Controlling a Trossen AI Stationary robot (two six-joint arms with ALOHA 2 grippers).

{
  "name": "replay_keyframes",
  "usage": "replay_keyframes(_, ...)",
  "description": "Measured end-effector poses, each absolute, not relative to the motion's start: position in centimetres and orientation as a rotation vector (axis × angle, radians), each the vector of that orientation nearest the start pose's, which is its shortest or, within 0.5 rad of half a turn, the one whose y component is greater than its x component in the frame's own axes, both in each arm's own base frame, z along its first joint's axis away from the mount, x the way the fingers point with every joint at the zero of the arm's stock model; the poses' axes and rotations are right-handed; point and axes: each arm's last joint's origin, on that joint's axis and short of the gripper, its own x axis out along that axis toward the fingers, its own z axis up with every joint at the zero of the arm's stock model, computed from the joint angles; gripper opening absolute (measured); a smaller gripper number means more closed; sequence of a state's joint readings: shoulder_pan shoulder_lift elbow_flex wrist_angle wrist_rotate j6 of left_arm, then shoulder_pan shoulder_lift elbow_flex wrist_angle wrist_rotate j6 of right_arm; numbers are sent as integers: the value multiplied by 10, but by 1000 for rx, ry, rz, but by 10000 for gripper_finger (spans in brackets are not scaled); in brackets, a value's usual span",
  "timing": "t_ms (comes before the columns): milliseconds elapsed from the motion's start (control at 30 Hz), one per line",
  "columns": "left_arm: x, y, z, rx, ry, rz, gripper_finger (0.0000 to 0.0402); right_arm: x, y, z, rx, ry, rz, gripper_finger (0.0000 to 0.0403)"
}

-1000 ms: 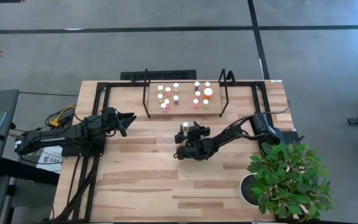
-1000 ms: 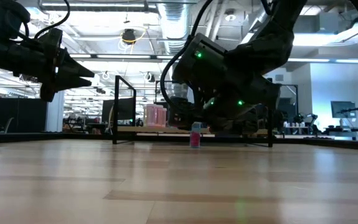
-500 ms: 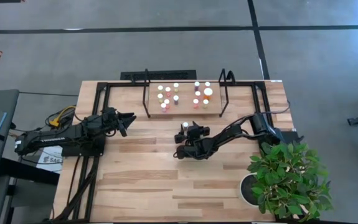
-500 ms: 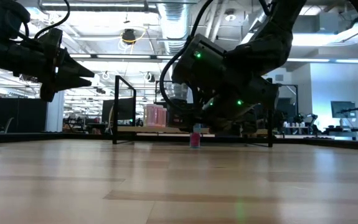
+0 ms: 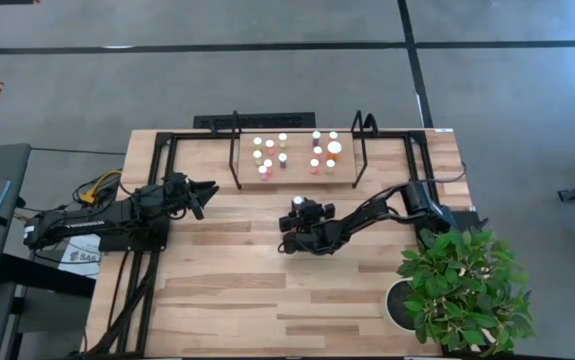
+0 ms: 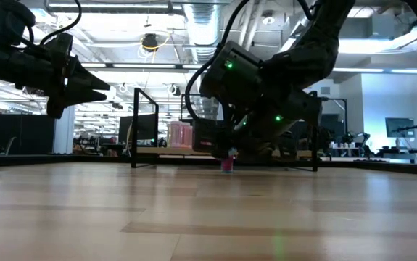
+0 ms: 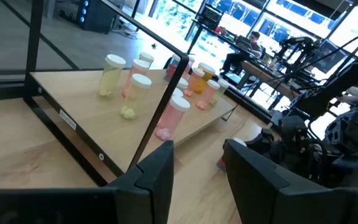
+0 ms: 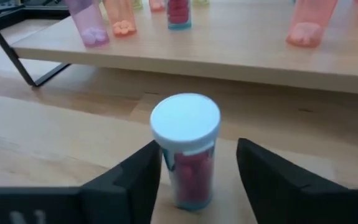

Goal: Pick and place medicine bottles onto shelf by color
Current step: Put the blue pill bottle on the shelf

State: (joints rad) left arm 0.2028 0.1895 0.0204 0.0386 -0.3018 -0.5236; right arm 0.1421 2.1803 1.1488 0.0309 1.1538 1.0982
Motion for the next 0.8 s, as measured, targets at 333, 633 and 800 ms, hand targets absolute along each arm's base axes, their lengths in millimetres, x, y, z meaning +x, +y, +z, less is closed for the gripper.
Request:
replay_keyframes(333, 103, 30, 159, -505, -3, 527, 128, 391, 29, 74, 333, 226, -1200, 132)
replay_keyframes(633, 103, 30, 159, -505, -3, 526, 128, 392, 30, 74, 338, 221, -1198, 94)
replay_keyframes(800, 103, 30, 159, -505, -3, 526, 128, 393, 30, 74, 325, 247, -1181, 101)
